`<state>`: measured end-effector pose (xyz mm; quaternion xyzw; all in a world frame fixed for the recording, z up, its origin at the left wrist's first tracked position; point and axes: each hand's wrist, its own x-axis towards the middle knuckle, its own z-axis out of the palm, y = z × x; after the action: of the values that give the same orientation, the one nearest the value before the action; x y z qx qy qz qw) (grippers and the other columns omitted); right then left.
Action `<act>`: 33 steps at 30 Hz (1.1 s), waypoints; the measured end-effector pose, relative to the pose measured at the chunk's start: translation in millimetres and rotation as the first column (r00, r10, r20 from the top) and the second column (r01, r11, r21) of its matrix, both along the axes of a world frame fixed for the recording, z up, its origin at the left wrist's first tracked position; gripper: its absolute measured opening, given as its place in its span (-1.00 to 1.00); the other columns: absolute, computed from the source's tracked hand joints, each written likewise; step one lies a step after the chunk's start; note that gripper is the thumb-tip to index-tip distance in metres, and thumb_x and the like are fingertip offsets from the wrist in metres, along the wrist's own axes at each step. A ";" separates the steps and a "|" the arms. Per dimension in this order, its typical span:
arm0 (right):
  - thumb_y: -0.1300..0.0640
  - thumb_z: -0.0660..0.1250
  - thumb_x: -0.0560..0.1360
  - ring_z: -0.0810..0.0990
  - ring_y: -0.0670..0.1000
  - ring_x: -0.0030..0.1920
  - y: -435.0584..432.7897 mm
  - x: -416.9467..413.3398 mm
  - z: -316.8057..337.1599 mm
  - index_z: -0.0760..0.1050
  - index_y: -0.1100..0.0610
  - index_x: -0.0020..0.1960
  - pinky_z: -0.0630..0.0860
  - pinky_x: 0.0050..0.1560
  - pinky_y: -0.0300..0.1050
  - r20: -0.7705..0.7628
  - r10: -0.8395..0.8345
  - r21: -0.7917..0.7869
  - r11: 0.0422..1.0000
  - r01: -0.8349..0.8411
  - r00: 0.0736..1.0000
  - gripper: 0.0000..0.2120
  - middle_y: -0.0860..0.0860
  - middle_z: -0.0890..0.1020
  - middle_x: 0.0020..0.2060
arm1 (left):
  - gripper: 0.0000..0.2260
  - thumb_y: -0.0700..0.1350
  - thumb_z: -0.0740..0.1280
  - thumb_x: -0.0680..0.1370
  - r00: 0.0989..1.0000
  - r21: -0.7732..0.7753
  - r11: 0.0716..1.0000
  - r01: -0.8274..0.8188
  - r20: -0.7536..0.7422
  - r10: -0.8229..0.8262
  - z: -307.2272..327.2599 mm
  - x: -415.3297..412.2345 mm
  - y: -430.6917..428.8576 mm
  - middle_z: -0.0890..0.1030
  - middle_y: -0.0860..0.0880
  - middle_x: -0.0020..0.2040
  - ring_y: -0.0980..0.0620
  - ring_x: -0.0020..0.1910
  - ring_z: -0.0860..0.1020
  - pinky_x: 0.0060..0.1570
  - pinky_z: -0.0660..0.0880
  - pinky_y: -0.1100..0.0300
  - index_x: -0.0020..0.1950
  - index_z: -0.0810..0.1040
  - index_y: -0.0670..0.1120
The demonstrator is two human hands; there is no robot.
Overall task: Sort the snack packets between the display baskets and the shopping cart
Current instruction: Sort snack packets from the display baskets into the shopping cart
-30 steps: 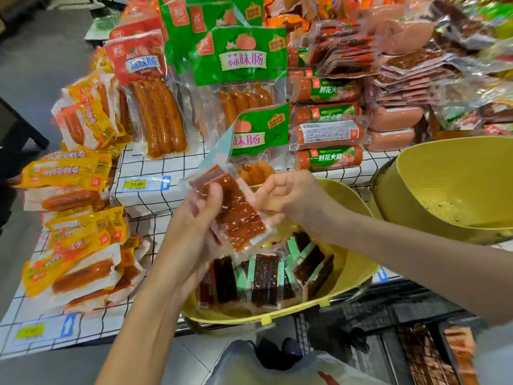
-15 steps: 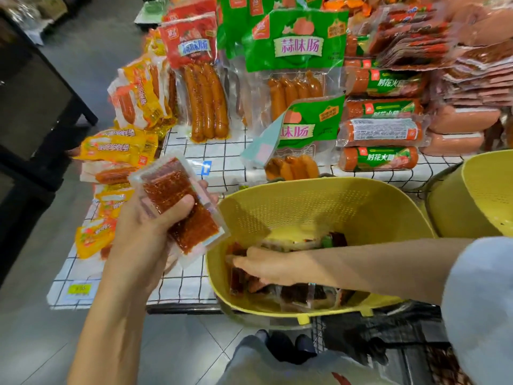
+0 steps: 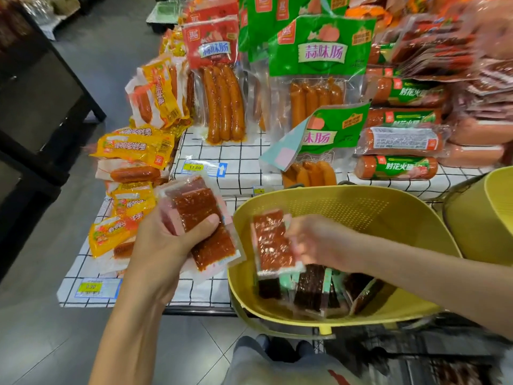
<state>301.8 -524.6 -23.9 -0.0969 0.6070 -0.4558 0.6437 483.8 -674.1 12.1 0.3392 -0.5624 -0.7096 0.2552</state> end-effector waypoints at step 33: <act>0.28 0.32 0.39 0.65 0.10 0.06 190.7 61.2 50.1 0.46 0.22 0.24 0.63 -0.03 -0.04 0.112 -0.859 -0.461 0.400 0.792 0.499 -0.59 0.17 0.64 0.10 | -0.79 -0.07 0.47 0.30 0.856 -0.143 0.851 0.505 -0.049 -0.515 34.0 -82.9 142.7 0.72 0.00 -0.14 -0.03 -0.15 0.70 -0.23 0.65 0.07 -0.09 0.61 0.01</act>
<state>362.9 -333.9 26.1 0.0367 0.4936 -0.8337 0.2448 400.9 -531.4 46.2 0.1304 -0.6642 -0.7289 0.1023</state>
